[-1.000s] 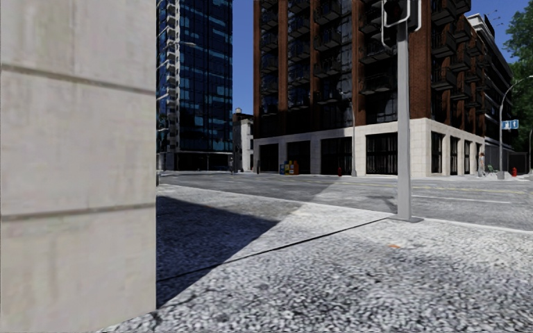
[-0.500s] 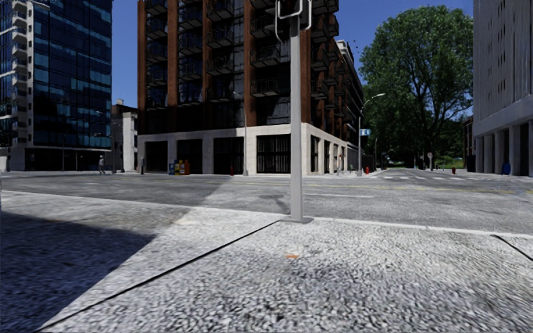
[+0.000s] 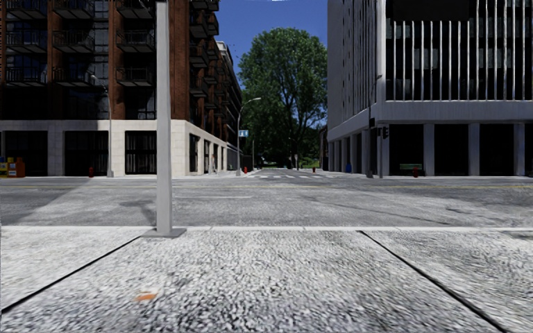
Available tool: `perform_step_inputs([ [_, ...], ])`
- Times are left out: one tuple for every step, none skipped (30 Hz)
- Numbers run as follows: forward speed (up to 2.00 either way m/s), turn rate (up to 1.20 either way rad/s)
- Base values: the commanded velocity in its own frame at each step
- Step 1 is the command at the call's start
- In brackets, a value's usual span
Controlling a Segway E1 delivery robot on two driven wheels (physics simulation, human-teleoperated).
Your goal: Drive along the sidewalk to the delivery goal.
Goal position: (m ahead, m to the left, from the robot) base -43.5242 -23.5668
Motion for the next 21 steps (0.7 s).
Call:
perform_step_inputs([
  [1.21,-0.95],
  [1.21,-0.95],
  [1.20,-0.95],
  [1.20,-0.95],
  [1.20,-0.95],
  [1.20,-0.95],
  [1.20,-0.95],
  [1.19,-0.95],
  [1.18,-0.95],
  [1.18,-0.95],
  [1.16,-0.95],
  [1.12,-0.96],
  [1.08,-0.98],
  [1.05,-1.05],
  [1.05,-1.05],
  [1.05,-1.10],
  [1.05,-1.12],
  [1.05,-1.12],
  [1.05,-1.12],
  [1.04,-1.12],
  [1.04,-1.13],
])
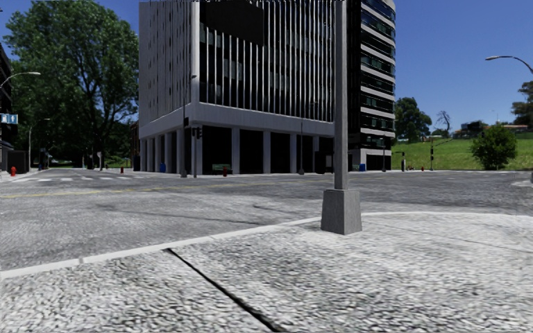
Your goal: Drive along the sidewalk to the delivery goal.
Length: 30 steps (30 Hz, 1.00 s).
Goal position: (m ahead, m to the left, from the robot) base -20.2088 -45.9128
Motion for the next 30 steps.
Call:
perform_step_inputs([
  [1.04,-1.13],
  [1.04,-1.13],
  [1.04,-1.13],
  [1.04,-1.13],
  [1.04,-1.13],
  [1.04,-1.13],
  [1.04,-1.13],
  [1.04,-1.13],
  [1.04,-1.13],
  [1.04,-1.13],
  [1.05,-1.13],
  [1.05,-1.13],
  [1.05,-1.13],
  [1.06,-1.13],
  [1.07,-1.13],
  [1.08,-1.13],
  [1.10,-1.13],
  [1.10,-1.13],
  [1.12,-1.13],
  [1.13,-1.02],
  [1.15,-0.21],
  [1.15,-0.21],
  [1.15,0.00],
  [1.15,0.00],
  [1.16,0.00],
  [1.16,0.00],
  [1.16,0.00],
  [1.16,0.00],
  [1.16,0.00],
  [1.16,0.00],
])
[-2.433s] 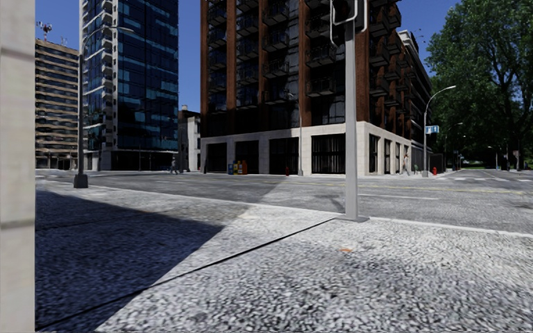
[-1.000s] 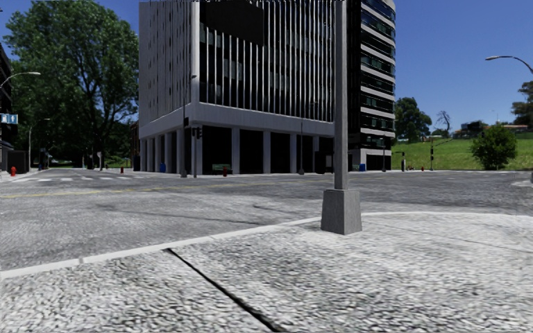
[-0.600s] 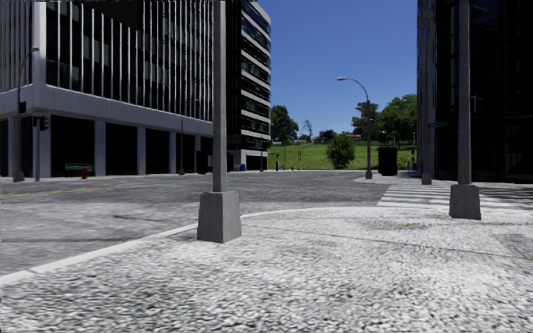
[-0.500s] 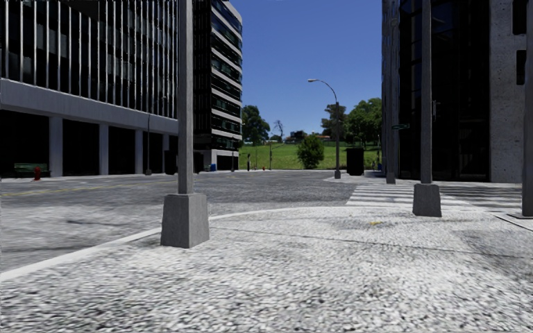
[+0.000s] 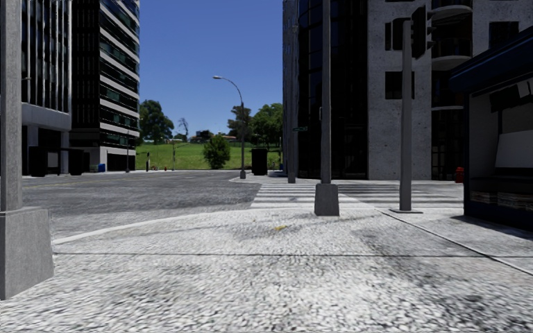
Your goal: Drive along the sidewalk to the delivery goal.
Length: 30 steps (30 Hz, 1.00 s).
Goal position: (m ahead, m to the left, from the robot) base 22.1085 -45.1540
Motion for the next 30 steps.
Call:
perform_step_inputs([
  [1.16,0.00],
  [1.16,0.00],
  [1.16,0.00],
  [1.16,0.00],
  [1.16,0.00],
  [1.16,0.00],
  [1.16,0.00],
  [1.16,0.01],
  [1.16,0.05],
  [1.16,0.08],
  [1.16,0.08],
  [1.18,0.14],
  [1.22,0.21],
  [1.25,0.25],
  [1.25,0.25],
  [1.27,0.26],
  [1.28,0.26],
  [1.29,0.26],
  [1.29,0.26],
  [1.29,0.26],
  [1.29,0.21],
  [1.30,0.00],
  [1.30,0.00],
  [1.34,0.00],
  [1.34,0.00],
  [1.59,0.00],
  [2.00,0.00],
  [2.00,0.00],
  [2.00,0.00],
  [2.00,0.00],
])
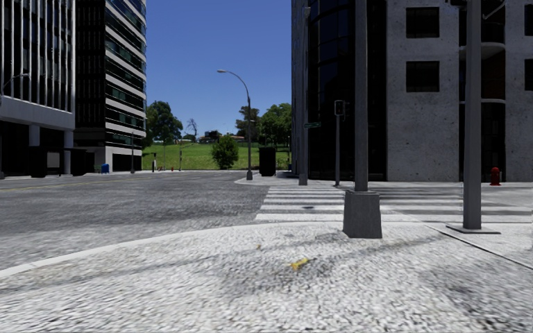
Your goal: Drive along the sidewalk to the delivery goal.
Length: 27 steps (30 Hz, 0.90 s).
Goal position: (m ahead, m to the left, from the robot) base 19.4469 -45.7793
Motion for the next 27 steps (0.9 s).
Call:
perform_step_inputs([
  [2.00,0.00],
  [2.00,0.00],
  [2.00,0.00],
  [2.00,0.00],
  [2.00,0.00],
  [2.00,0.00],
  [2.00,0.00],
  [2.00,0.00],
  [2.00,0.00],
  [2.00,0.00],
  [2.00,0.00],
  [2.00,0.00],
  [2.00,0.00],
  [2.00,0.00],
  [2.00,0.00],
  [2.00,0.00],
  [2.00,0.00],
  [2.00,0.00],
  [2.00,0.00],
  [2.00,0.00],
  [2.00,0.00],
  [2.00,0.00],
  [2.00,0.00],
  [2.00,0.00],
  [2.00,0.00],
  [2.00,0.00],
  [1.98,-0.11],
])
